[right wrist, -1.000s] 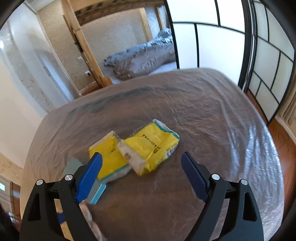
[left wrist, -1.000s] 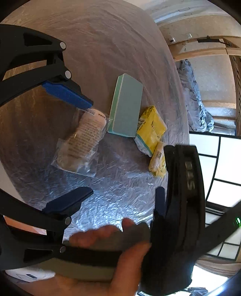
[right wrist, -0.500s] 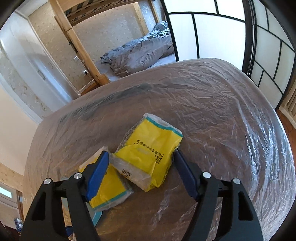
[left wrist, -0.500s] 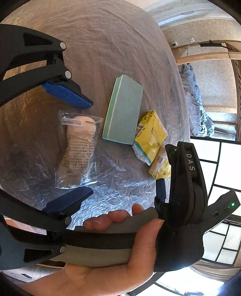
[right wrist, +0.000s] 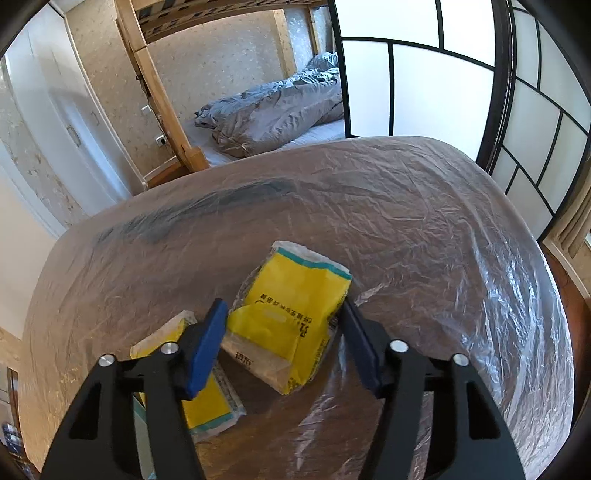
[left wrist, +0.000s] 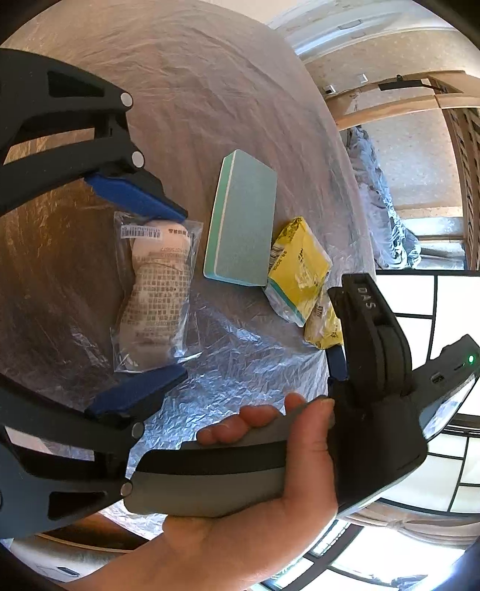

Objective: Collect trash
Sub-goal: 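Grasp the yellow packet with the right tool while the left tool holds the clear bag, then carry the clear bag and yellow packet with both tools over the white bin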

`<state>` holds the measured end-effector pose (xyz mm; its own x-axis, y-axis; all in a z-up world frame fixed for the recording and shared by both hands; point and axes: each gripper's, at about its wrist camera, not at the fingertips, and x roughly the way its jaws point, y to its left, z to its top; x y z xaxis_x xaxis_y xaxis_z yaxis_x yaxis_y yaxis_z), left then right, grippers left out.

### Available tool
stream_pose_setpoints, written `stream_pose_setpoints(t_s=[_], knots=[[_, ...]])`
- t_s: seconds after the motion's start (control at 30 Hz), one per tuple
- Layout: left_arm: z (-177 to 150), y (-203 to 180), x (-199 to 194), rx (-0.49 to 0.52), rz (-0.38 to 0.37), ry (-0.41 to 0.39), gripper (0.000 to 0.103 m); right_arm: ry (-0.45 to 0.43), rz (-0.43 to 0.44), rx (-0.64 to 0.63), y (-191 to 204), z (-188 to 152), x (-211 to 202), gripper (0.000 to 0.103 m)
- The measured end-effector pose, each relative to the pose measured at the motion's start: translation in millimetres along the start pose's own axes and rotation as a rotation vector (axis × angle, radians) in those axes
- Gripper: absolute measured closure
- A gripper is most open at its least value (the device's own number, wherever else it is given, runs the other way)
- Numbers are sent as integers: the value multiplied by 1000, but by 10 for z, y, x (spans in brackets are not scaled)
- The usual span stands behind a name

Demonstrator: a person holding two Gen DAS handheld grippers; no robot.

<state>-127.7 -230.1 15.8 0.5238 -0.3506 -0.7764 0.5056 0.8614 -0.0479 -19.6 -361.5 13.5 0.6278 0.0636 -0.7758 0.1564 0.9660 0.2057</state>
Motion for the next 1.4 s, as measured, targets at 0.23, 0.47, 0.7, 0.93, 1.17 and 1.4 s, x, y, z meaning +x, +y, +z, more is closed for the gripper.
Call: stream_pose_setpoints(t_s=[0.23, 0.47, 0.7, 0.93, 1.17, 1.4], knots=[[-18, 37, -29, -20, -17, -9, 24, 0, 8, 1, -100, -67, -79, 51], [-28, 30, -45, -21, -16, -12, 24, 0, -62, -27, 5, -19, -20, 26], [-9, 81, -34, -36, -17, -13, 24, 12, -113, -156, 230, -21, 59, 56], [-9, 140, -42, -60, -21, -19, 24, -22, -12, -114, 69, -1, -111, 82], [8, 169, -30, -65, -21, -19, 24, -39, 34, -134, -16, -30, -239, 82], [-6, 175, -8, -63, -21, -20, 24, -66, 51, -138, -8, -49, -326, 89]])
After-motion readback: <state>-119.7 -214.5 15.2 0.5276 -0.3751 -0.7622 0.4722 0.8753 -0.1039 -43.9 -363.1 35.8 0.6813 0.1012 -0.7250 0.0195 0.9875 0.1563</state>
